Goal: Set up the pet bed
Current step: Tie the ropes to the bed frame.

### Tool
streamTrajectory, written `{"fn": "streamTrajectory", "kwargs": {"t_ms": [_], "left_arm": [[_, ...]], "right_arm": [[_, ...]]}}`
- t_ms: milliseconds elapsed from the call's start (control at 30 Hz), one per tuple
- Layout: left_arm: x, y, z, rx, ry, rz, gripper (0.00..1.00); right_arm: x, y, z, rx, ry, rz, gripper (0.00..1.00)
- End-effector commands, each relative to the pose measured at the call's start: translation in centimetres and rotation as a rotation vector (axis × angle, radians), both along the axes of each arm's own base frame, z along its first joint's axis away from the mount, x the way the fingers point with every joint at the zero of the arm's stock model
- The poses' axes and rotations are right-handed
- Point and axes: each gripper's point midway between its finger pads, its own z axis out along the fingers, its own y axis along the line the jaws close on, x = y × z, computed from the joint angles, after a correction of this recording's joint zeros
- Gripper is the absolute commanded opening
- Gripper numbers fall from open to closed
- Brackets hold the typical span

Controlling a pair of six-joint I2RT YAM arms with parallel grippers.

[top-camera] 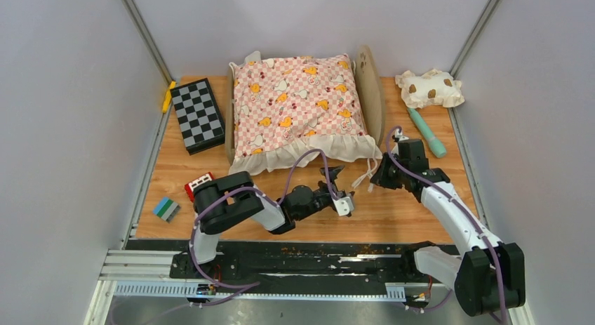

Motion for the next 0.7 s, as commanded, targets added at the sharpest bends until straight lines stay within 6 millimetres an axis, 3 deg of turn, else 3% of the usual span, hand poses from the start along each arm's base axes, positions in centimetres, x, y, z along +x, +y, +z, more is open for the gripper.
{"fn": "streamTrajectory", "kwargs": {"t_ms": [0,233,333,533,667], "left_arm": [[0.1,-2.2,5.3,-0.182,-0.134,-0.031,1.0],[-0.9,-4.9,5.3,-0.214,-0.136,-0.138,0.99],[-1.7,-5.7,4.1,-0.167,-0.151,-0.2,0.96],[-0.9,-5.5,2.0,-0.112,-0.183,-0.158,0.96],[-0.4,-5.4,0.9,-0.073,-0.205,-0.142,0.94]], "right_arm": [[0.7,0.8,1.6,0.048,-0.036,0.048,0.0],[1.1,0.7,2.3,0.045,-0.042,0.049,0.0],[1.4,0.6,2.8,0.043,-0.048,0.046,0.0],[1.3,0.9,3.2,0.055,-0.043,0.062,0.0],[1.0,1.0,2.4,0.06,-0.031,0.066,0.0]]}}
